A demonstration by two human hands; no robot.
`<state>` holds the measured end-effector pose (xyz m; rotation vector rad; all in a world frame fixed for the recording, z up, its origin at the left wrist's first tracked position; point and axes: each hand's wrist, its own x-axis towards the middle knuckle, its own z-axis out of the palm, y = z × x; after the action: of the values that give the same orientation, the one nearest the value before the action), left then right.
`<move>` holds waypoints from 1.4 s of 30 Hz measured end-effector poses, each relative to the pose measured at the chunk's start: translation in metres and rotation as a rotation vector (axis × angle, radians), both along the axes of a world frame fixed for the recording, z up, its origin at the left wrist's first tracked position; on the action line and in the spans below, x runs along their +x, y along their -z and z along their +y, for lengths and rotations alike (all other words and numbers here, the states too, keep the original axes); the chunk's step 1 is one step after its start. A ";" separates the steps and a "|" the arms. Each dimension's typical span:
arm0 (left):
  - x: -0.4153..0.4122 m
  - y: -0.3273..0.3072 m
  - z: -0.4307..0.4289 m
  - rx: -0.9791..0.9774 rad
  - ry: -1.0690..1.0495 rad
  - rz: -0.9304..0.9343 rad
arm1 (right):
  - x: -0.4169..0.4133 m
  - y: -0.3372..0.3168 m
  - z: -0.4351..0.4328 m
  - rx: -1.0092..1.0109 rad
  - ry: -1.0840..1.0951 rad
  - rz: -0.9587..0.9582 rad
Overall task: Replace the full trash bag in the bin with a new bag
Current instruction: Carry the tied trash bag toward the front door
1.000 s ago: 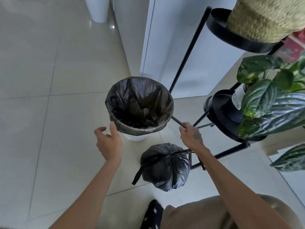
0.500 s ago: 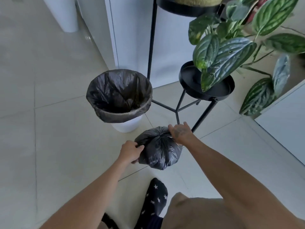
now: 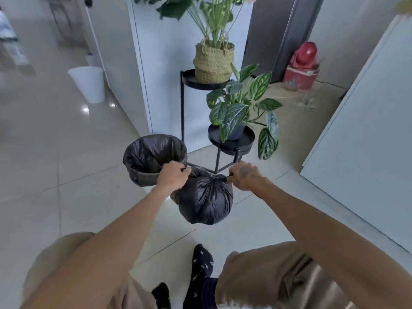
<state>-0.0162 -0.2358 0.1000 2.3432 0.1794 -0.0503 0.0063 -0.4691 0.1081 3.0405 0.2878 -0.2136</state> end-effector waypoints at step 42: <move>-0.004 -0.441 -0.491 0.057 0.956 0.139 | -0.235 -0.440 -0.421 0.521 1.112 0.054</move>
<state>-0.0201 -0.7269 0.5409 2.2700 -0.8861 -0.6741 -0.2283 -0.8897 0.5481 3.2643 -1.5911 -0.3018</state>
